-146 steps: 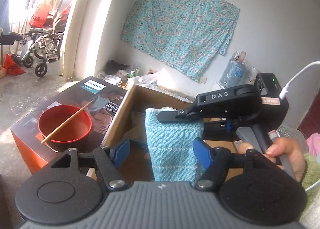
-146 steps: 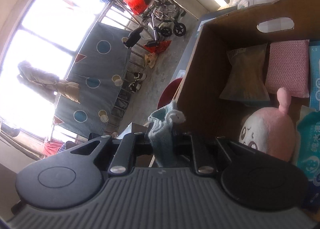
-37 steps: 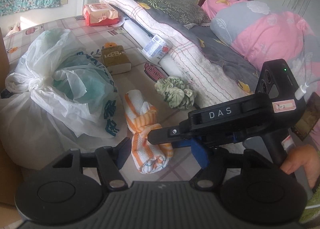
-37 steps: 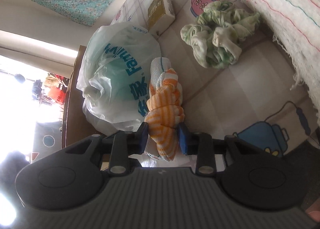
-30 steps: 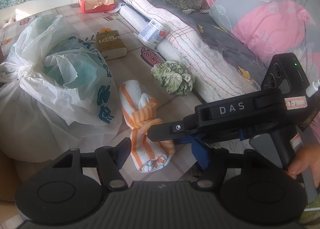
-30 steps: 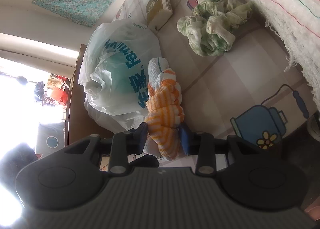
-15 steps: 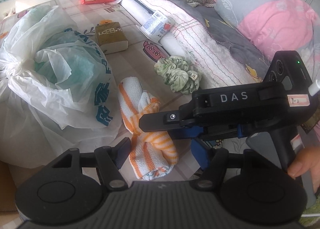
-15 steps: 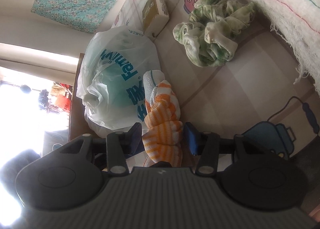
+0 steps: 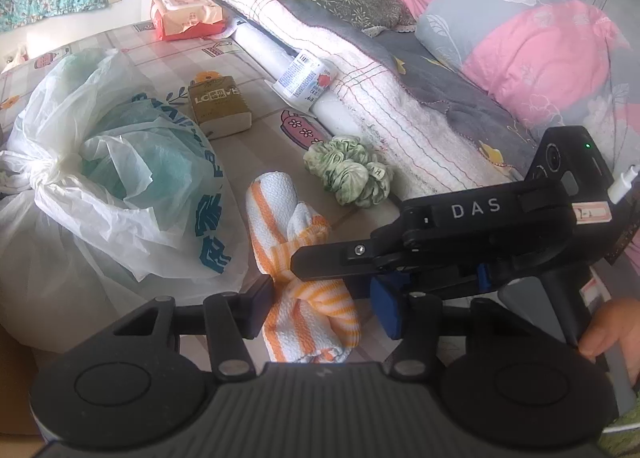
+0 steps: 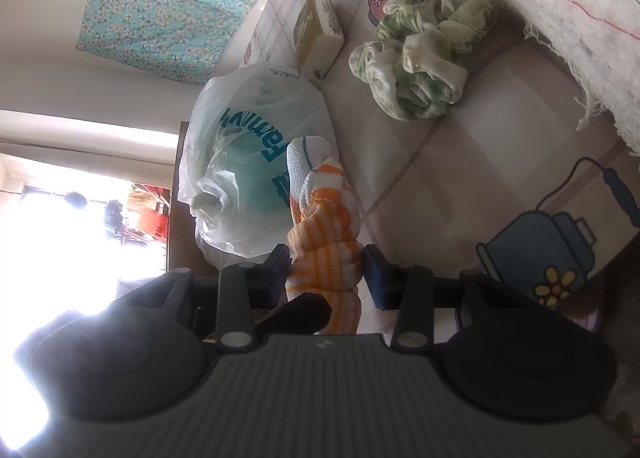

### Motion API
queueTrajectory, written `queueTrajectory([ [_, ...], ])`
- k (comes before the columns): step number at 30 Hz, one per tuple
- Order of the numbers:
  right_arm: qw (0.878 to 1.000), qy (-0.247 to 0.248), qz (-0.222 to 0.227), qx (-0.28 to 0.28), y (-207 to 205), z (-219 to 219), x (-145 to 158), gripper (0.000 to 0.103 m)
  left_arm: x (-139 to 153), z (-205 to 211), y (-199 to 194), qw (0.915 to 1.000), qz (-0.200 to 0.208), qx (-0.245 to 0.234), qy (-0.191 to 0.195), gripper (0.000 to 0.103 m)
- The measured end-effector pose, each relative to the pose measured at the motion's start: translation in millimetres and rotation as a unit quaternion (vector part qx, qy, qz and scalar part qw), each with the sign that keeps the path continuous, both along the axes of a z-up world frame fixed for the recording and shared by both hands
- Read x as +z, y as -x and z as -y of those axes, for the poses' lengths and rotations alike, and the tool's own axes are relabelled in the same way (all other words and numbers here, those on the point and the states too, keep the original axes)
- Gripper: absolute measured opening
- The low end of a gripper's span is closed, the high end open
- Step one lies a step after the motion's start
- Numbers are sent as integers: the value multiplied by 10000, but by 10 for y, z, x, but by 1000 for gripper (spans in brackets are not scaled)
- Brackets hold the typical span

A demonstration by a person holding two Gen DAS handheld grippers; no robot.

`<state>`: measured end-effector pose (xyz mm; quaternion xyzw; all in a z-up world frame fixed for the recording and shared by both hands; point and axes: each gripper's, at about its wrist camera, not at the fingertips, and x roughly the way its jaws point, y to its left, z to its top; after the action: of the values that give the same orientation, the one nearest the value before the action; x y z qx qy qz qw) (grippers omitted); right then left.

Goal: Organize soft objects
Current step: 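Carry the orange-striped cloth with the right tool over the cardboard box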

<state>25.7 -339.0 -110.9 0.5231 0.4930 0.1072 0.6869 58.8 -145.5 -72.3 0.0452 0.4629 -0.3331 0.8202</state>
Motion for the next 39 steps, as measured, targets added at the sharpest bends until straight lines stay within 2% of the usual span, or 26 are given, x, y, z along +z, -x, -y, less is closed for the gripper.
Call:
queueTrajectory([
  [7, 9992, 186, 353, 3, 65, -60, 358, 39, 248, -117, 152, 9991, 356, -5, 217, 52],
  [14, 9943, 343, 962, 308, -49, -304, 882, 39, 642, -408, 324, 9942, 952, 246, 424, 52],
  [20, 9828, 304, 1474, 1073, -456, -870, 1301, 39, 1035, -1012, 409, 9830, 1412, 1032, 552, 52],
  [26, 9600, 121, 1801, 2138, -952, -1830, 1583, 39, 1295, -1847, 438, 9658, 1546, 2005, 553, 52],
  [30, 9449, -148, 1666, 2815, -1287, -2577, 1571, 39, 1322, -2417, 396, 9535, 1450, 2610, 401, 52],
  [35, 9290, -345, 1200, 3485, -1570, -3359, 1325, 39, 1185, -3014, 280, 9417, 1062, 3188, 153, 53],
  [39, 9179, -506, 526, 3900, -1706, -3793, 998, 41, 1011, -3335, 234, 9343, 627, 3501, -224, 57],
])
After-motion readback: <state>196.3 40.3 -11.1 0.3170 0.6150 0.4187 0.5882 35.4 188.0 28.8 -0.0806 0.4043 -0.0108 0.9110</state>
